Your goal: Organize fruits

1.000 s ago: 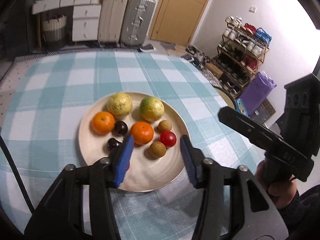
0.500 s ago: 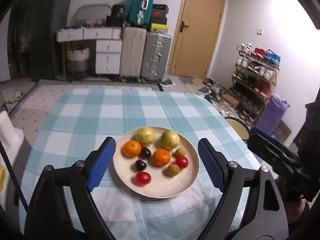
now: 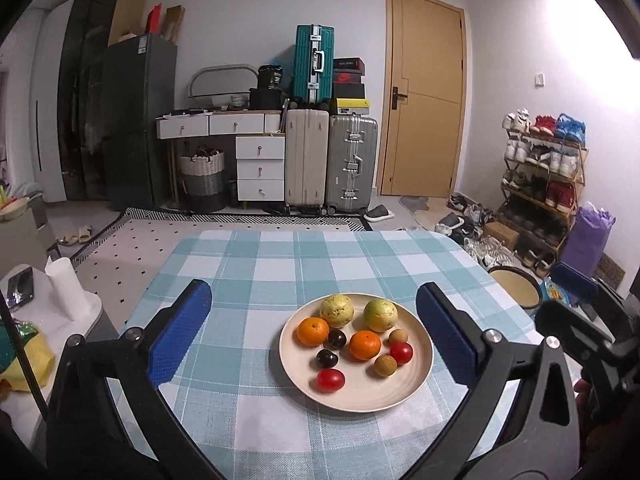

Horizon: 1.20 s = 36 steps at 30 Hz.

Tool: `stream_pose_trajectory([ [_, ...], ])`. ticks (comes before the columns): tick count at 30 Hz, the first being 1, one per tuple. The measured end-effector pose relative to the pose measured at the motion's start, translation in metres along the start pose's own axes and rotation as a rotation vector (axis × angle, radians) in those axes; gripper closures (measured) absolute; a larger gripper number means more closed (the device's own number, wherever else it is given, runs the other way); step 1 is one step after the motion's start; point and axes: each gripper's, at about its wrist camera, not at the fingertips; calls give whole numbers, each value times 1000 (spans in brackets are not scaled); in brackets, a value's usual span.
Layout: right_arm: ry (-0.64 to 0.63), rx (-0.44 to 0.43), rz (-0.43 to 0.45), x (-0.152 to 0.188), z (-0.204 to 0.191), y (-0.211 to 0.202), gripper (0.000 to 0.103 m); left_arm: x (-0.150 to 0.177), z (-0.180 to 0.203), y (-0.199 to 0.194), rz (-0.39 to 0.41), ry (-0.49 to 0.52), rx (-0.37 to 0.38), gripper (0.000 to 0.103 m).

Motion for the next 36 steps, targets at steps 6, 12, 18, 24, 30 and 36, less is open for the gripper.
stream_pose_trajectory([
  [6, -72, 6, 61, 2, -10, -14, 0, 4, -7, -10, 61, -21, 19, 1],
  [12, -82, 39, 80, 10, -11, -17, 0, 16, -13, -18, 115, -4, -23, 1],
  [18, -98, 93, 101, 18, -9, -22, 0, 27, -22, -13, 118, -11, -35, 1],
  [24, -105, 125, 107, 26, -2, -21, 0, 38, -26, -8, 115, 9, -42, 1],
  [30, -99, 139, 94, 34, 3, -14, 0, 52, -35, 4, 101, -1, -45, 1],
  [36, -110, 139, 84, 45, 7, -5, 0, 68, -42, 21, 76, -8, -48, 1],
])
Point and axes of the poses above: each gripper's, at about its wrist camera, not at the fingertips, and y roughly the way its jaws point, z to its right, x to its underside, and after that the axes turned 3 degrees about -z, right-handed
